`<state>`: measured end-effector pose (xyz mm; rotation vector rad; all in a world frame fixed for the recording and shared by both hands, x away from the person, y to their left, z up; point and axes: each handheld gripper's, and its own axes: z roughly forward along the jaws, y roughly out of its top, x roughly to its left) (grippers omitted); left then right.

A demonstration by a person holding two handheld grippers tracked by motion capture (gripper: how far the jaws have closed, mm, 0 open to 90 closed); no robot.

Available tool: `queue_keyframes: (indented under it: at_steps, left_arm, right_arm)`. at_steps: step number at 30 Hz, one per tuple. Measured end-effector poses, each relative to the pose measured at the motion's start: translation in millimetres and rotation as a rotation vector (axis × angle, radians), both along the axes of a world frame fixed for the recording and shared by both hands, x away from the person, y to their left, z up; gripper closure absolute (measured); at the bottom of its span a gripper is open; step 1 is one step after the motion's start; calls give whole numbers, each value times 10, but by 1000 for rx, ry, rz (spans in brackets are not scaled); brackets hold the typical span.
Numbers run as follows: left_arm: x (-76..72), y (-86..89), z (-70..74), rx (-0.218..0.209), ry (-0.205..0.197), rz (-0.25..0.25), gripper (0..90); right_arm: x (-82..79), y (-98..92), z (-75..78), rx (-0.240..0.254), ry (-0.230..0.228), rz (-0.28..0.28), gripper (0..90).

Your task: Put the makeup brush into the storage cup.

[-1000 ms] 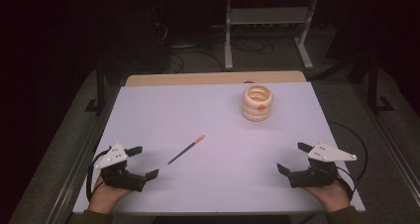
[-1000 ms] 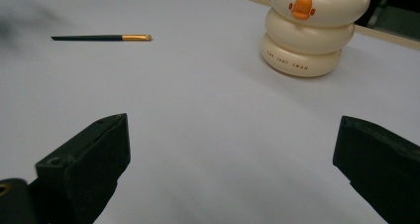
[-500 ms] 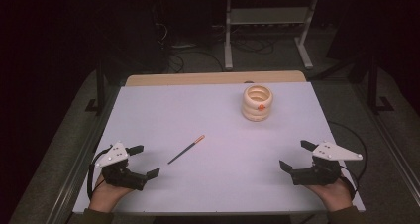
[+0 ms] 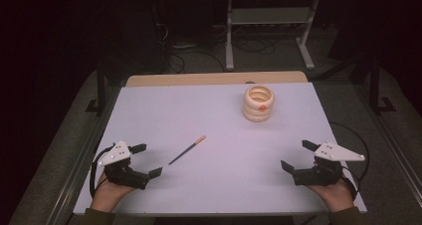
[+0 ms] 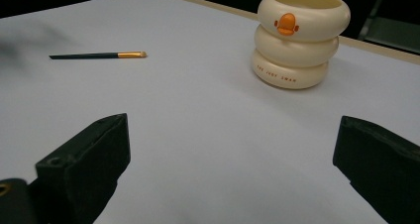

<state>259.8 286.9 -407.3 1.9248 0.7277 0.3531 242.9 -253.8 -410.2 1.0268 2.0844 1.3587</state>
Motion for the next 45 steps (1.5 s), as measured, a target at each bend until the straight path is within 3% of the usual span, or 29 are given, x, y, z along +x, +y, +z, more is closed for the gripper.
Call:
queue_keyframes:
  at_steps: [12,27,45]
  left_arm:
    - [55,-11,47,-4,-7,-3,0]
    - [120,-96,86,-28,-12,-17,0]
    - [198,-225,128,-19,-29,-44,0]
  right_arm:
    - [4,-16,13,27,-15,-2,8]
    - [9,2,17,9,-23,5,8]
    - [7,12,25,13,-26,-3,8]
